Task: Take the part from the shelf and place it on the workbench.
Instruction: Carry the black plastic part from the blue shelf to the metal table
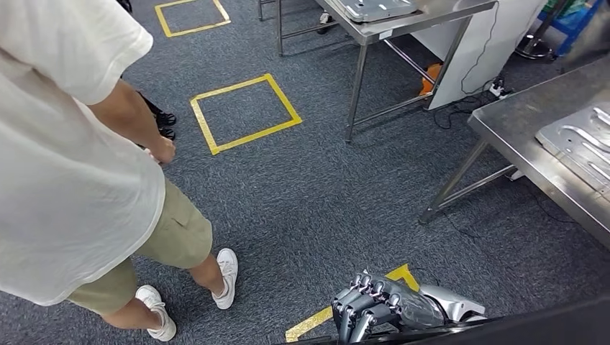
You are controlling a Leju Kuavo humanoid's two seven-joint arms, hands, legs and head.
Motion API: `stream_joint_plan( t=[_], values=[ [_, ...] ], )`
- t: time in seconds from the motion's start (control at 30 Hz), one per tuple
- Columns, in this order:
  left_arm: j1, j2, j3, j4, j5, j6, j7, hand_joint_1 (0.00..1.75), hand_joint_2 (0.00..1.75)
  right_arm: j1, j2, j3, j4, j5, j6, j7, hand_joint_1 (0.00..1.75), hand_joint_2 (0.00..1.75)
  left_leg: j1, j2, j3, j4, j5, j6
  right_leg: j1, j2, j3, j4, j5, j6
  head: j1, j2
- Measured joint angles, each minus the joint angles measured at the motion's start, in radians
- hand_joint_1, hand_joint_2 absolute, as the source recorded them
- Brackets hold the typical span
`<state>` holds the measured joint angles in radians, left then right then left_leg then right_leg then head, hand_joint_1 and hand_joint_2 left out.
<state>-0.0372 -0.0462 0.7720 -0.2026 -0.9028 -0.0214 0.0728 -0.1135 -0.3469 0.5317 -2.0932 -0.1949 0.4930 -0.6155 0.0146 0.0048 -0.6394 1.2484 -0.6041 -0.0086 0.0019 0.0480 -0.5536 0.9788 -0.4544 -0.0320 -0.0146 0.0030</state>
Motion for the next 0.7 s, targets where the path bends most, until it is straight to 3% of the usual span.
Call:
stream_joint_plan(
  t=[0.03, 0.1, 0.17, 0.23, 0.3, 0.37, 0.43, 0.47, 0.5, 0.53, 0.6, 0.67, 0.7],
  values=[
    [0.0, 0.0, 0.0, 0.0, 0.0, 0.0, -0.002, 0.0, 1.75, -0.001, 0.001, 0.0, 0.0, -0.003, 0.004, 0.002, 1.73, 1.75, 0.001, -0.007, 0.022, -0.06, 0.043, 0.0, -0.002, 0.013, 0.003, 0.004, -0.003, 0.004, 0.0, 0.0],
    [-0.001, 0.0, 0.0, 0.0, 0.0, 0.0, -0.007, 0.0, 1.75, -0.006, 0.005, -0.001, 0.0, -0.009, 0.011, 0.003, 1.73, 1.75, 0.005, -0.046, 0.077, -0.193, 0.106, 0.002, -0.005, 0.036, 0.005, 0.011, -0.01, 0.013, 0.0, 0.0],
    [-0.002, 0.0, 0.001, 0.0, -0.002, -0.002, -0.01, 0.0, 1.75, -0.01, 0.008, -0.003, 0.001, -0.012, 0.015, 0.004, 1.73, 1.75, 0.004, -0.071, 0.103, -0.253, 0.119, 0.011, -0.007, 0.057, 0.001, 0.012, -0.012, 0.026, 0.0, 0.0],
    [-0.004, -0.001, 0.001, 0.0, -0.005, -0.004, -0.011, 0.0, 1.75, -0.012, 0.012, -0.007, 0.001, -0.013, 0.015, 0.008, 1.73, 1.75, 0.002, -0.054, 0.106, -0.26, 0.122, 0.024, -0.009, 0.073, -0.006, 0.011, -0.008, 0.039, 0.0, 0.0],
    [-0.005, -0.001, 0.001, 0.0, -0.008, -0.007, -0.011, 0.0, 1.75, -0.016, 0.014, -0.009, 0.001, -0.011, 0.014, 0.014, 1.73, 1.75, 0.005, -0.031, 0.107, -0.266, 0.127, 0.037, -0.009, 0.039, -0.023, 0.044, -0.028, 0.048, 0.001, 0.0],
    [-0.003, -0.002, 0.002, 0.0, -0.008, -0.009, -0.013, 0.0, 1.75, -0.023, 0.017, -0.01, 0.001, -0.008, 0.013, 0.02, 1.73, 1.75, 0.005, -0.007, 0.107, -0.268, 0.128, 0.045, -0.009, -0.019, -0.075, 0.152, -0.088, 0.057, 0.001, 0.0],
    [0.0, -0.002, 0.004, 0.0, -0.008, -0.012, -0.016, 0.0, 1.75, -0.024, 0.021, -0.009, 0.001, -0.001, 0.013, 0.024, 1.73, 1.75, 0.003, 0.018, 0.107, -0.268, 0.125, 0.046, -0.013, -0.039, -0.14, 0.277, -0.137, 0.064, 0.001, 0.0],
    [0.0, -0.002, 0.005, 0.0, -0.007, -0.014, -0.02, 0.0, 1.75, -0.023, 0.023, -0.009, 0.001, 0.003, 0.013, 0.025, 1.73, 1.75, 0.003, 0.03, 0.109, -0.267, 0.123, 0.045, -0.014, -0.042, -0.154, 0.302, -0.137, 0.066, 0.001, 0.0],
    [0.0, -0.003, 0.006, 0.0, -0.007, -0.016, -0.023, 0.0, 1.75, -0.022, 0.024, -0.008, 0.0, 0.005, 0.012, 0.026, 1.73, 1.75, 0.003, 0.042, 0.112, -0.267, 0.12, 0.044, -0.015, -0.045, -0.146, 0.286, -0.116, 0.066, 0.001, 0.0],
    [-0.001, -0.004, 0.007, 0.0, -0.007, -0.018, -0.028, 0.0, 1.75, -0.022, 0.024, -0.008, 0.0, 0.007, 0.011, 0.028, 1.73, 1.75, 0.003, 0.053, 0.116, -0.268, 0.117, 0.042, -0.015, -0.053, -0.119, 0.23, -0.081, 0.064, 0.001, 0.0],
    [-0.003, -0.007, 0.008, 0.0, -0.007, -0.023, -0.038, 0.0, 1.75, -0.023, 0.025, -0.008, -0.001, 0.009, 0.009, 0.031, 1.73, 1.75, 0.001, 0.072, 0.127, -0.268, 0.11, 0.035, -0.008, -0.096, -0.043, 0.086, -0.021, 0.053, 0.001, 0.0],
    [-0.004, -0.008, 0.011, 0.0, -0.007, -0.026, -0.046, 0.0, 1.75, -0.025, 0.027, -0.008, -0.003, 0.01, 0.007, 0.032, 1.73, 1.75, -0.001, 0.089, 0.136, -0.269, 0.102, 0.024, 0.002, -0.122, -0.011, 0.017, -0.007, 0.042, 0.001, 0.0],
    [-0.005, -0.008, 0.012, 0.0, -0.007, -0.027, -0.05, 0.0, 1.75, -0.024, 0.028, -0.008, -0.003, 0.012, 0.007, 0.033, 1.73, 1.75, -0.002, 0.099, 0.139, -0.271, 0.1, 0.019, 0.005, -0.115, -0.012, 0.015, -0.01, 0.037, 0.001, 0.0]
  ],
)
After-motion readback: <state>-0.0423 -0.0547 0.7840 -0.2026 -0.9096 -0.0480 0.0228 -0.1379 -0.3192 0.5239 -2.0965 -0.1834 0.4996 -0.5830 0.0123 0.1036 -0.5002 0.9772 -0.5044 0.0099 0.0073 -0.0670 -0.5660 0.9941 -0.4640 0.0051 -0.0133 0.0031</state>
